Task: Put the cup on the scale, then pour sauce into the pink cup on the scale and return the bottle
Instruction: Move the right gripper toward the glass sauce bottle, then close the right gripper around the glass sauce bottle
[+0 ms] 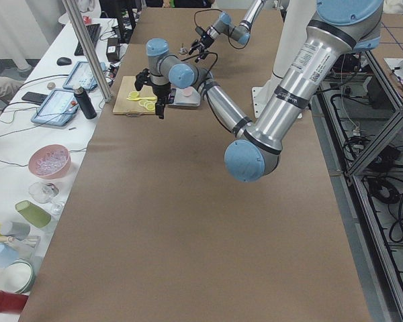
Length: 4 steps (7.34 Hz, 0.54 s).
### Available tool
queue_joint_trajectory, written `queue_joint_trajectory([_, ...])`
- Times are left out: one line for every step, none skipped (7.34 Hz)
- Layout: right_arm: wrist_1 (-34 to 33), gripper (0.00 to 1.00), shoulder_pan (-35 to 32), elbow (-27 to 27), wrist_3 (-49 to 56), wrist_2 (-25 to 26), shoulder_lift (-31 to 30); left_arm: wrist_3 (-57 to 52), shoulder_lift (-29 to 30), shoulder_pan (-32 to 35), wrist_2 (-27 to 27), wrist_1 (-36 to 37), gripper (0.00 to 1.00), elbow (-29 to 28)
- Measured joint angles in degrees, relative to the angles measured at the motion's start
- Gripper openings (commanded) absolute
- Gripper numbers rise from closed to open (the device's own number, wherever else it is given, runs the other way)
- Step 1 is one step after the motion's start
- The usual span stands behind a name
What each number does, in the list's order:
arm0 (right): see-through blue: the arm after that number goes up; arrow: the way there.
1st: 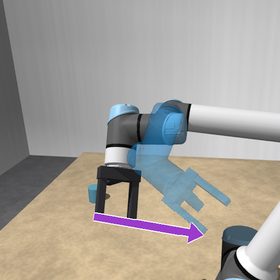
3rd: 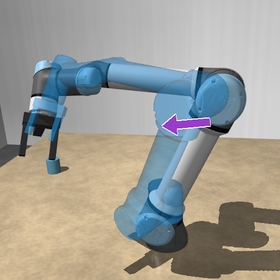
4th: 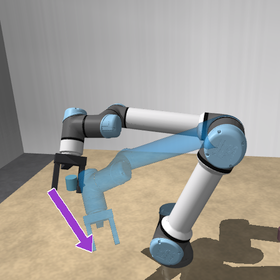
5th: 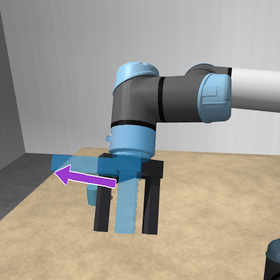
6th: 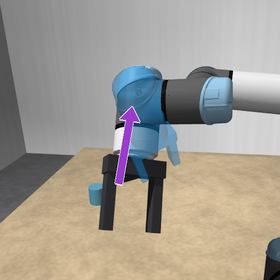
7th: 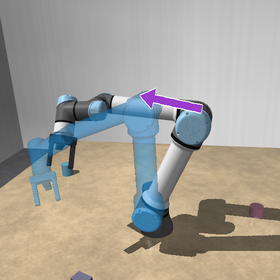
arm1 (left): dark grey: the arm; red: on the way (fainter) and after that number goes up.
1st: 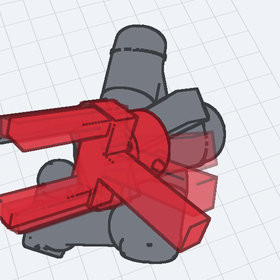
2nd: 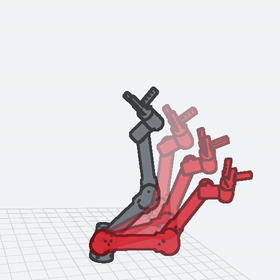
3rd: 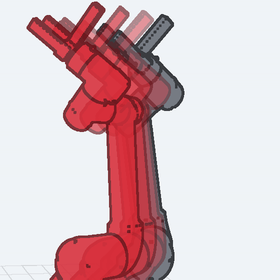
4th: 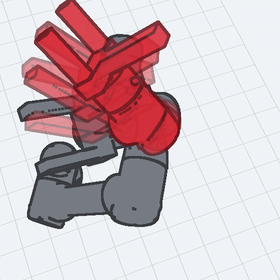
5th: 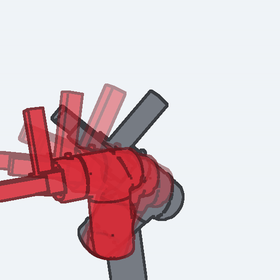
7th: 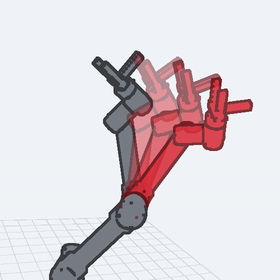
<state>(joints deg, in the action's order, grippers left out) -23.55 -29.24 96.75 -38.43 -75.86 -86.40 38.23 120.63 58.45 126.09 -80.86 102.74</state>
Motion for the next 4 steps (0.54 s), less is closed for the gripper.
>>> queue_joint_trajectory([0.26,0.96,-0.08,-0.3,-0.02,0.01,0.41,0.0,-0.01,0.0,0.02,0.0,0.99,0.0])
queue_joint_trajectory([0.49,0.95,-0.14,-0.62,-0.11,0.03,0.6,0.0,-0.03,0.0,0.03,0.0,0.99,0.0])
queue_joint_trajectory([0.86,0.95,-0.25,-1.15,-0.24,0.07,0.66,0.0,-0.04,0.0,0.03,0.0,0.99,0.0])
queue_joint_trajectory([1.7,0.96,-0.39,-1.63,-0.3,0.09,0.69,0.0,-0.03,0.0,0.01,0.0,0.99,0.0])
